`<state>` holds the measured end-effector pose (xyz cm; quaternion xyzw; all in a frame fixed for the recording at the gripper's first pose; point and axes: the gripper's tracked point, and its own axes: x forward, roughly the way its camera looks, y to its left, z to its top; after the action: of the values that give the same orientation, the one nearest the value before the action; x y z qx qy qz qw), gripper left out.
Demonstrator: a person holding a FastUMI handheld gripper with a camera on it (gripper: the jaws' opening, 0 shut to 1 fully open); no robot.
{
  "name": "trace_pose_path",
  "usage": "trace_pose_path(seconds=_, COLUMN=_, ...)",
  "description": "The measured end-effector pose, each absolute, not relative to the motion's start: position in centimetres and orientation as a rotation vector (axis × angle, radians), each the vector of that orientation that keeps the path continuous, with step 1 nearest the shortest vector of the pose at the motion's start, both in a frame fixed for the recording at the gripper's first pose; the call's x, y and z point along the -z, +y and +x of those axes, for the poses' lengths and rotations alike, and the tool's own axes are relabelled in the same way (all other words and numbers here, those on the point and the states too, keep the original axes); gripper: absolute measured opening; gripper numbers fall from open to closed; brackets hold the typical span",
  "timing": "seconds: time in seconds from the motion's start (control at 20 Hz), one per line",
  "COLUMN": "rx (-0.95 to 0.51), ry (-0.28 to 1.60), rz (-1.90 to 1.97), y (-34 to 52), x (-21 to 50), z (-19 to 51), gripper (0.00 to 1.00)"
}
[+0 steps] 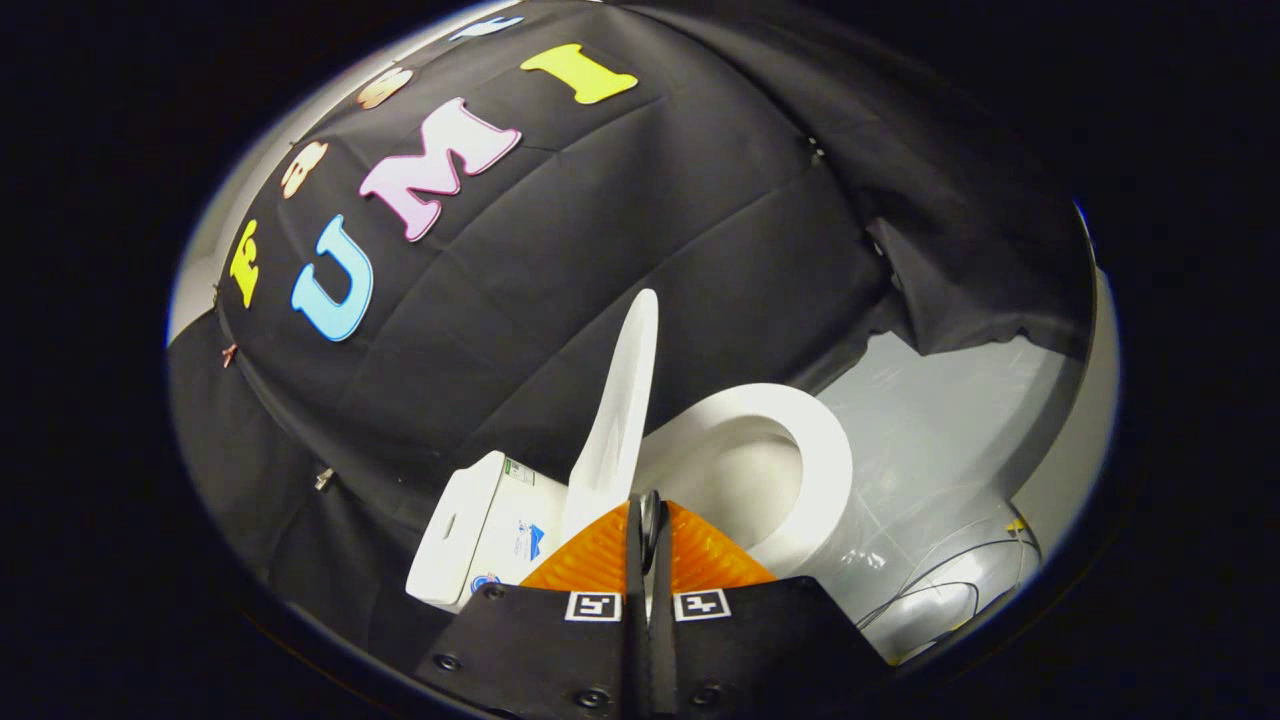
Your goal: Open the toilet lid.
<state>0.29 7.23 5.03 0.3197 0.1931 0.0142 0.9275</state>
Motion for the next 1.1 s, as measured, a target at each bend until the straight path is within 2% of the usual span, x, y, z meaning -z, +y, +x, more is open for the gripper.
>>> trace_pose_path(seconds=1.1, rx=-0.031, ry=0.303, rz=0.374, y=17.0, x=-13.3, z=-0.1, gripper=0.05)
